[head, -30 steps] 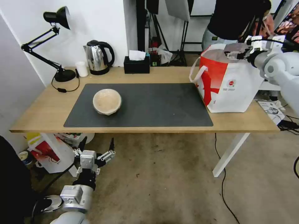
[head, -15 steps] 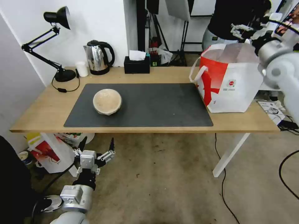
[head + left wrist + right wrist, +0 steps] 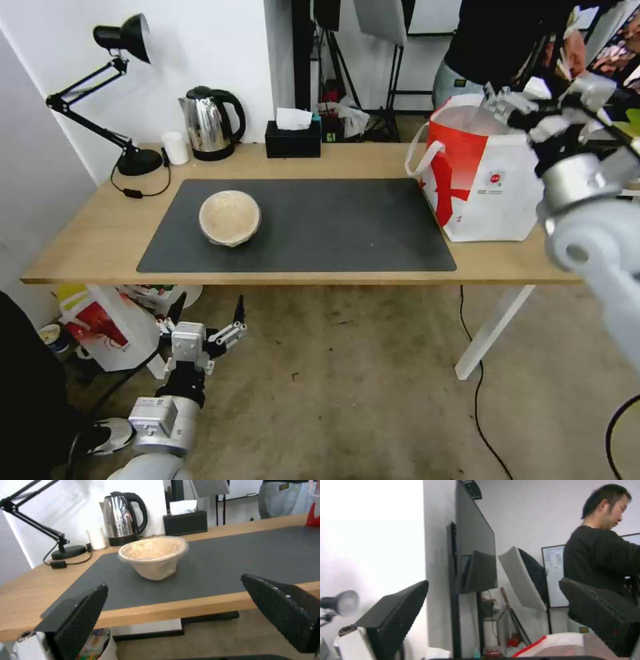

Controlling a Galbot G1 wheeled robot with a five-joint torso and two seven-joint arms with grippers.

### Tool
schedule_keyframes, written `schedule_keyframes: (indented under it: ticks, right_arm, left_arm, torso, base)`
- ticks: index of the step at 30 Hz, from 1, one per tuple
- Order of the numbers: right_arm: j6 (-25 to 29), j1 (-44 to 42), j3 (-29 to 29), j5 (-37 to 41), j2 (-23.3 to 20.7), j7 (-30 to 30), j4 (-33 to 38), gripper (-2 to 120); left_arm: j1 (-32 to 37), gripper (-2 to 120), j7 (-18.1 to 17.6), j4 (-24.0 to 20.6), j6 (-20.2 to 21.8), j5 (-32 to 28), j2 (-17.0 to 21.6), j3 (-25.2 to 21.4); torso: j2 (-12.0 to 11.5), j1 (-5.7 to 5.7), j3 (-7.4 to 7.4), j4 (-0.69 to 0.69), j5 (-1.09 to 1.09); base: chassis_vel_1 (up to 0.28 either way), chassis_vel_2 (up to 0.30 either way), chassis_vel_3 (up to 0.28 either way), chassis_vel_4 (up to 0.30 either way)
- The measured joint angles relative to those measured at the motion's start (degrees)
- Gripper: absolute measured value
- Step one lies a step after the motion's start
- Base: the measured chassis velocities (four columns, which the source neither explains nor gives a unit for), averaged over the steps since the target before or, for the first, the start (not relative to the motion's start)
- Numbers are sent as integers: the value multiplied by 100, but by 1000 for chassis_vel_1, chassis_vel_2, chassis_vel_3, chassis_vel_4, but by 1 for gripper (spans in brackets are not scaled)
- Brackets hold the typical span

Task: Pick up the trash from the table and place it into the takeout bag.

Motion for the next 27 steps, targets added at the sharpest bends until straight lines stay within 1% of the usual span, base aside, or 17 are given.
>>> schedule_keyframes:
  ticks: [1,4,5,7,8,10,11,13,14,17,19,21,22,25,27]
  right_arm:
    - [0,0,0,0,0,0,0,100]
    - [137,-612,1,-613,315,277,514,100]
    - [137,-612,1,-613,315,277,514,100]
    - [207,-918,-141,-981,460,575,727,100]
    - [207,-918,-141,-981,460,575,727,100]
    - [319,-1214,-323,-1321,561,857,881,100]
    - [371,-1378,-403,-1494,598,916,929,100]
    - [382,-1407,-420,-1526,605,924,936,100]
    - [539,-1726,-602,-1879,686,1038,977,100]
    - [771,-2121,-804,-2363,749,1057,1044,100]
    - [776,-2134,-809,-2376,749,1058,1047,100]
    - [914,-2383,-913,-2651,741,1058,1109,100]
    - [914,-2383,-913,-2651,741,1058,1109,100]
    - [1146,-2775,-1040,-3119,709,1056,1156,100]
    - [1181,-2931,-1075,-3228,709,1042,1164,100]
  left_arm:
    - [0,100,0,0,0,0,0,0]
    - [0,100,0,0,0,0,1,0]
    - [0,100,0,0,0,0,1,0]
    - [0,100,1,0,0,0,0,1]
    - [0,100,1,0,0,0,0,1]
    - [0,100,-1,0,0,0,0,0]
    - [0,100,-2,0,0,0,0,0]
    - [0,100,-1,0,0,0,0,0]
    - [0,100,0,0,0,0,0,0]
    - [0,100,-1,0,0,0,0,0]
    - [0,100,-1,0,0,0,0,0]
    - [0,100,0,0,0,0,0,0]
    - [0,100,0,0,0,0,0,0]
    - [0,100,0,0,0,0,0,0]
    - [0,100,0,0,0,0,0,0]
  torso:
    - [0,0,0,0,0]
    - [0,0,0,1,-2]
    - [0,0,0,1,-2]
    - [0,0,0,0,1]
    - [0,0,0,0,1]
    - [0,0,0,1,-2]
    - [0,0,0,2,-1]
    - [0,0,0,1,-2]
    - [0,0,0,0,1]
    - [0,0,0,1,0]
    - [0,0,0,1,0]
    - [0,0,0,1,-1]
    - [0,0,0,1,-1]
    - [0,0,0,2,-1]
    - [0,0,0,1,-1]
  base:
    - [0,0,0,0]
    - [0,0,0,0]
    - [0,0,0,0]
    - [0,0,0,0]
    - [0,0,0,0]
    - [0,0,0,0]
    - [0,0,0,0]
    - [0,0,0,0]
    - [0,0,0,0]
    - [0,0,0,0]
    - [0,0,0,0]
    - [0,0,0,0]
    - [0,0,0,0]
    - [0,0,0,0]
    - [0,0,0,0]
